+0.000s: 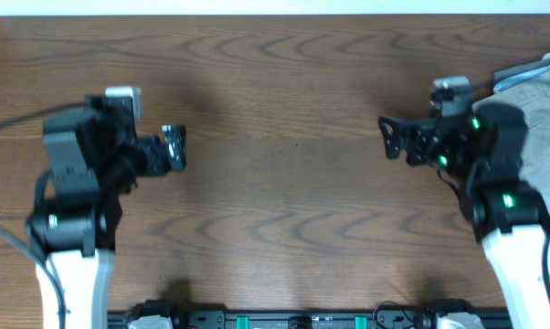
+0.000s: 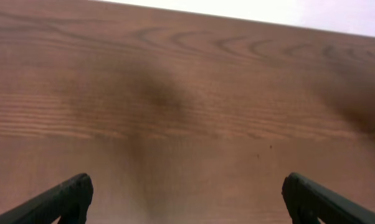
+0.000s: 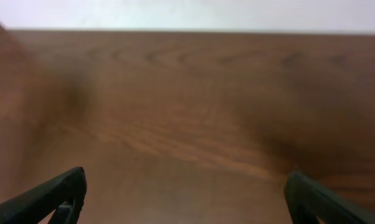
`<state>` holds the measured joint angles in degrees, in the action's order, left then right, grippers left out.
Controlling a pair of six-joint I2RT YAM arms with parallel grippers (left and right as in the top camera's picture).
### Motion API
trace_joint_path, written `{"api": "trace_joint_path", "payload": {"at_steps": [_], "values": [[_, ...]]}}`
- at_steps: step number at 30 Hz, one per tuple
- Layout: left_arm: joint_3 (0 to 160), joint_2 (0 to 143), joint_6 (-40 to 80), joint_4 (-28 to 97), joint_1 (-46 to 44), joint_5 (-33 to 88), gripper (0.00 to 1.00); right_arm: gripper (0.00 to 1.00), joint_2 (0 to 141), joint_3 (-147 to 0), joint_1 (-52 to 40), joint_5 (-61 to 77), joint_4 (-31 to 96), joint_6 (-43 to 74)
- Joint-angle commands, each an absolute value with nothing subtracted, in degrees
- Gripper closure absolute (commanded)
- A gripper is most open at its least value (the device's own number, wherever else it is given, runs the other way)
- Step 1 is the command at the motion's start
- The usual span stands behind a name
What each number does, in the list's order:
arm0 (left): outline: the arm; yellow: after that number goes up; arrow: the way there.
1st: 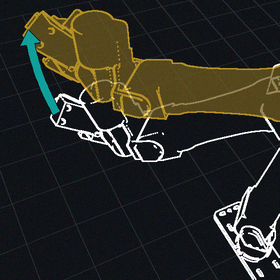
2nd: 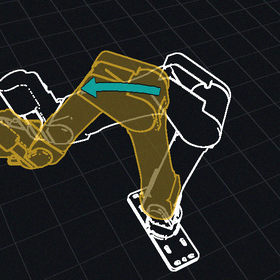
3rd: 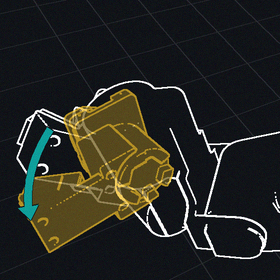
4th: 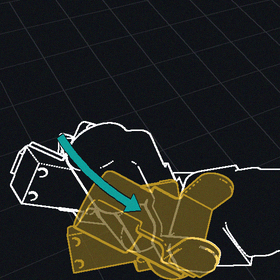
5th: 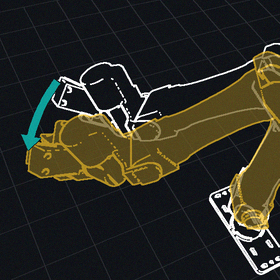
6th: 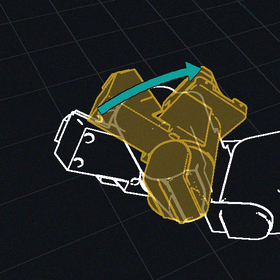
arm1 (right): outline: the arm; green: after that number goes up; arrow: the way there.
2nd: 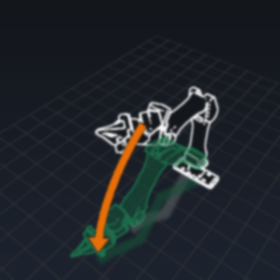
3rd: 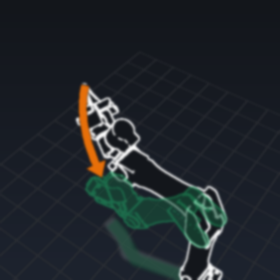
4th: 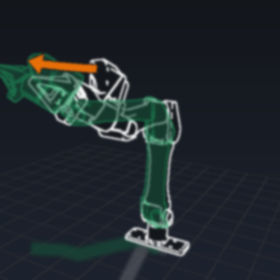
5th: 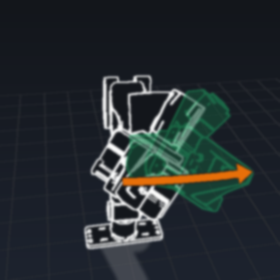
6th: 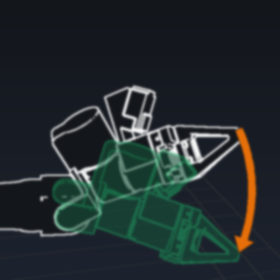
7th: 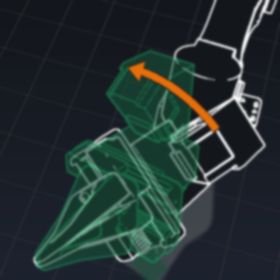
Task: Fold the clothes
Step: 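Reach the right gripper to the khaki shorts pile and grasp an edge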
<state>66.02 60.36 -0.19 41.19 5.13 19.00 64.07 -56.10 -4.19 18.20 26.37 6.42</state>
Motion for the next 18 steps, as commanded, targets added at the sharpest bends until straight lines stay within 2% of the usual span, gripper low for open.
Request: {"api": "trace_joint_path", "payload": {"at_steps": [1, 9, 13, 18], "values": [[69.6, 64.2, -0.1, 42.2, 5.0, 21.7, 0.02, 0.01, 70.1, -60.2, -3.2, 24.0, 28.1, 7.3], [69.7, 67.2, -0.1, 42.2, 5.0, 24.3, 0.02, 0.01, 87.8, -78.1, 6.9, 4.7, 44.3, 14.9], [69.7, 67.2, -0.1, 41.9, 5.0, 24.3, 0.02, 0.01, 97.2, -86.7, 12.1, -1.0, 46.7, 17.2], [69.7, 67.2, -0.1, 41.9, 5.0, 24.3, 0.02, 0.01, 106.2, -92.5, 15.6, -1.4, 46.1, 18.0]]}}
